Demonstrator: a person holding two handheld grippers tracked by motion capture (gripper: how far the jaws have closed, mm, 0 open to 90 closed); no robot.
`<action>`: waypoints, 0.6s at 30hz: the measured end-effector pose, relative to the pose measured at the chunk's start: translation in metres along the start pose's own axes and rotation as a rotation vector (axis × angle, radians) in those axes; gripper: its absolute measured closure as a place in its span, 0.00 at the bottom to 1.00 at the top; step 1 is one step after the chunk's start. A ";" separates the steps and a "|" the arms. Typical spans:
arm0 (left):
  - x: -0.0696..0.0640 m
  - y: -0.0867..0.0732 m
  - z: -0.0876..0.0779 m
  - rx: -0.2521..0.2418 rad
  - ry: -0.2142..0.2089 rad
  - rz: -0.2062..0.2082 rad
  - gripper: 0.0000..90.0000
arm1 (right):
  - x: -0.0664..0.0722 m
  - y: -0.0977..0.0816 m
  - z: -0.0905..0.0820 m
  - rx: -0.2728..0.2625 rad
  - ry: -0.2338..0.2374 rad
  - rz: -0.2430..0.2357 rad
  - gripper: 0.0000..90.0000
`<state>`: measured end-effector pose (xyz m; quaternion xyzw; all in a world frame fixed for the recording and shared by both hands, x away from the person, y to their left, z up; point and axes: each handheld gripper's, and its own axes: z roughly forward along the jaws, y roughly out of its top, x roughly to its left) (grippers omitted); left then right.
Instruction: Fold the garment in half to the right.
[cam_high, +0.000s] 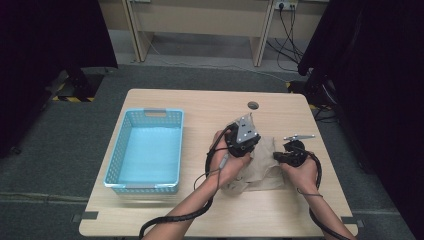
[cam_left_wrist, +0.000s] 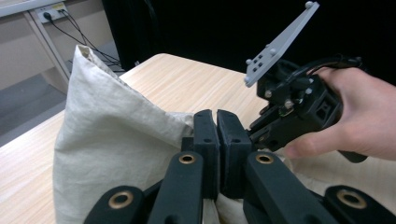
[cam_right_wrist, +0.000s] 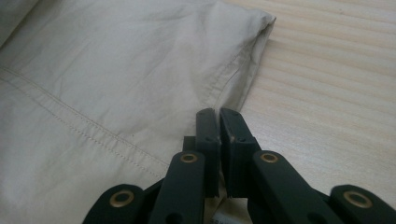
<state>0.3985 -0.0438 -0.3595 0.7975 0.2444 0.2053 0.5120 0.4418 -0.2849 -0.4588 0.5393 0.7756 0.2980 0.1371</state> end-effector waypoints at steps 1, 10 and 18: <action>-0.001 0.000 0.001 0.001 -0.001 0.002 0.97 | 0.001 0.000 0.000 0.002 0.001 0.003 0.96; -0.005 -0.003 0.008 0.008 -0.007 0.008 0.97 | 0.009 0.002 0.003 0.001 0.013 -0.008 0.96; -0.008 -0.004 0.014 0.016 -0.014 0.012 0.97 | 0.015 0.003 0.005 0.001 0.026 -0.019 0.96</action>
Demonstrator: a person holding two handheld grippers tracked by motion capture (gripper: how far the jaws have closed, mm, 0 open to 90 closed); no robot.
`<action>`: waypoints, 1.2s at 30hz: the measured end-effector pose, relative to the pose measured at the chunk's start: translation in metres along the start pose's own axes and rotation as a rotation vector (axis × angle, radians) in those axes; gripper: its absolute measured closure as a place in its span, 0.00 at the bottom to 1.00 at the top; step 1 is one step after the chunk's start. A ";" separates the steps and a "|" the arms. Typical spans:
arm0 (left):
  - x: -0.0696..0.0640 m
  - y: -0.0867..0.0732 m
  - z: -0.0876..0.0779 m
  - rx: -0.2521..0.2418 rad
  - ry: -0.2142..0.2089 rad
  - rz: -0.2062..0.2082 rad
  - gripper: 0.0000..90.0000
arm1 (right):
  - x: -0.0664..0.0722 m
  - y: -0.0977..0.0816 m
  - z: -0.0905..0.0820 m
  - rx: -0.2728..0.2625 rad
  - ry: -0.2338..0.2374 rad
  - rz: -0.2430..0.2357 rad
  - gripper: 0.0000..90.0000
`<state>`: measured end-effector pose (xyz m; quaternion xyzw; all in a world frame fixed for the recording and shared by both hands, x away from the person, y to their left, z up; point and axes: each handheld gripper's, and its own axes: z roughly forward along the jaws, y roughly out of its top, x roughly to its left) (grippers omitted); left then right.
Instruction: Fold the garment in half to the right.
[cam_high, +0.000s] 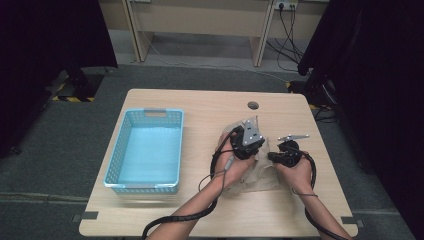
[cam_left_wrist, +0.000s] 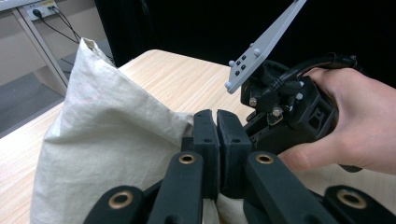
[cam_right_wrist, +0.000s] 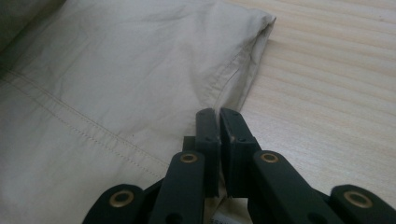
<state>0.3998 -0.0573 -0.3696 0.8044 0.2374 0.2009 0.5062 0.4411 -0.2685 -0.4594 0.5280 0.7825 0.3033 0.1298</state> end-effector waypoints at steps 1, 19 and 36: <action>0.000 0.000 0.001 0.000 -0.001 -0.001 0.97 | 0.001 0.000 0.000 0.000 0.002 -0.001 0.96; -0.003 -0.006 0.011 0.020 -0.003 -0.001 0.97 | 0.015 0.003 0.005 0.002 0.026 -0.023 0.96; -0.004 -0.010 0.019 0.044 -0.006 0.002 0.97 | 0.027 0.004 0.008 0.005 0.051 -0.039 0.94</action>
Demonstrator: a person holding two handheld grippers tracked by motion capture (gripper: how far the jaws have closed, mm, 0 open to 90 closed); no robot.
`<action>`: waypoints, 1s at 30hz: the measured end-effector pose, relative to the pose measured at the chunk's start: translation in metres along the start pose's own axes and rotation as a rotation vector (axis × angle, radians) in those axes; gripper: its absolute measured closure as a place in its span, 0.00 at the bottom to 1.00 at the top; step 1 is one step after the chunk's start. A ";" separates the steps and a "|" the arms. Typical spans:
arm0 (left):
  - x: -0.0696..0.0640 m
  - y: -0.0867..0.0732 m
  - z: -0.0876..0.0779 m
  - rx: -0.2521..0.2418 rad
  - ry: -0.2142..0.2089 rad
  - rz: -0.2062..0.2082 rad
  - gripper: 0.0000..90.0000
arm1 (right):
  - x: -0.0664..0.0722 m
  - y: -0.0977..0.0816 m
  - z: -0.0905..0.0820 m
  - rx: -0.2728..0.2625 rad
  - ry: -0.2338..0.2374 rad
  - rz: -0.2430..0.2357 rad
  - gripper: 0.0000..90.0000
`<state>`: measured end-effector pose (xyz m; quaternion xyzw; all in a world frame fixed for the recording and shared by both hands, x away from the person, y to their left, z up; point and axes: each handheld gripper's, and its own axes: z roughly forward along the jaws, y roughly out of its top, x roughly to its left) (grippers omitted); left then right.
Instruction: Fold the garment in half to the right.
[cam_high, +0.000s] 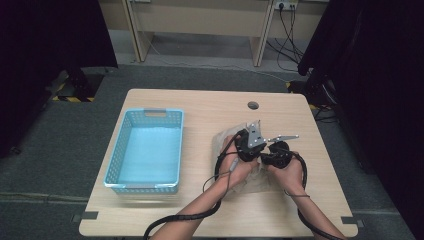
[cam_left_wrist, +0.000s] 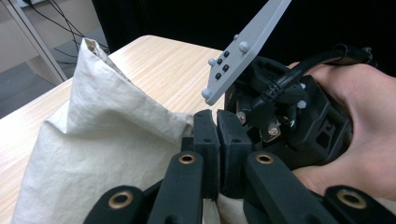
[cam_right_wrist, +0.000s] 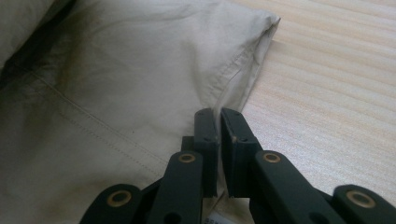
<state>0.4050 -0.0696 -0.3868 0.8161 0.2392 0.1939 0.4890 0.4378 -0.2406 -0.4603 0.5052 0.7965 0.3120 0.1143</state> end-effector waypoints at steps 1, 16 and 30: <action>0.000 0.000 0.000 0.002 0.000 -0.002 0.97 | 0.000 0.000 0.000 0.000 0.004 0.002 0.91; 0.003 -0.005 0.005 0.006 0.009 -0.012 0.97 | -0.006 0.037 -0.082 -0.210 -0.028 -0.006 0.70; 0.002 -0.008 0.008 0.016 0.016 -0.010 0.97 | 0.030 0.071 -0.085 -0.255 0.051 -0.085 0.49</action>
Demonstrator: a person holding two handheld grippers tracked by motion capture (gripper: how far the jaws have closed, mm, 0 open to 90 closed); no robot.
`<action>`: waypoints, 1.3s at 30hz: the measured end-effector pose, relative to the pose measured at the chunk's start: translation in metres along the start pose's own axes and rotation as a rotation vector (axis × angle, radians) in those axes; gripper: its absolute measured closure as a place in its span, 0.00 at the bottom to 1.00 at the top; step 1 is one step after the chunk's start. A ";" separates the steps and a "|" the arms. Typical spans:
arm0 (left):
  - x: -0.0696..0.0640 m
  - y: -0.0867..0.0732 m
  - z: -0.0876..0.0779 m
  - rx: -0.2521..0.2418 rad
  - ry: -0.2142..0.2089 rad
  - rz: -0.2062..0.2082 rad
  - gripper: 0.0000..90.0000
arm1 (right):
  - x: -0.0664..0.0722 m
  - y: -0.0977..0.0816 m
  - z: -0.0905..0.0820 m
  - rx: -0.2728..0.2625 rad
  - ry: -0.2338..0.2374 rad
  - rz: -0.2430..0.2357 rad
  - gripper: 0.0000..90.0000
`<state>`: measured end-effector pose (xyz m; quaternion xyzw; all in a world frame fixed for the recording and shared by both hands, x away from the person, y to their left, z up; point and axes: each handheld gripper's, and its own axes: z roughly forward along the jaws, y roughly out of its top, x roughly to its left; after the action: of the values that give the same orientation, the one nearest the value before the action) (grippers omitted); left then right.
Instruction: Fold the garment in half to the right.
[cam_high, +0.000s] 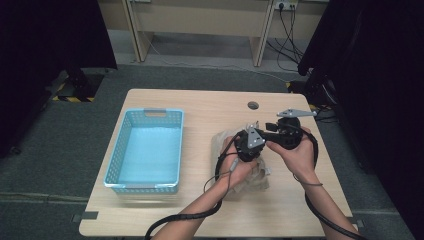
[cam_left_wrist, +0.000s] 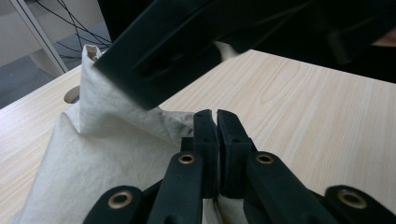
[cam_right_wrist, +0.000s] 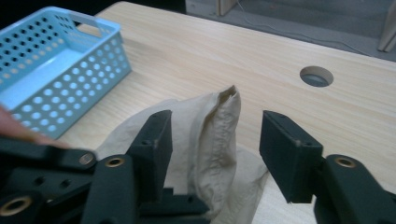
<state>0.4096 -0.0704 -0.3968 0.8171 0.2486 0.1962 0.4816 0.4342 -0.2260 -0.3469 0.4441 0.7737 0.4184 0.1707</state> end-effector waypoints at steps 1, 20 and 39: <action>0.000 0.000 0.000 -0.001 -0.001 -0.001 0.97 | 0.000 0.001 0.003 0.008 -0.013 0.002 0.49; 0.000 -0.004 0.001 0.002 0.005 -0.003 0.96 | -0.001 0.003 0.032 0.131 -0.011 -0.001 0.96; 0.009 -0.010 -0.035 0.011 0.052 -0.015 0.47 | -0.027 -0.009 0.051 0.159 -0.016 0.107 0.95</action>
<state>0.3954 -0.0368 -0.3892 0.8126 0.2680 0.2124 0.4720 0.4758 -0.2255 -0.3872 0.5003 0.7781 0.3609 0.1183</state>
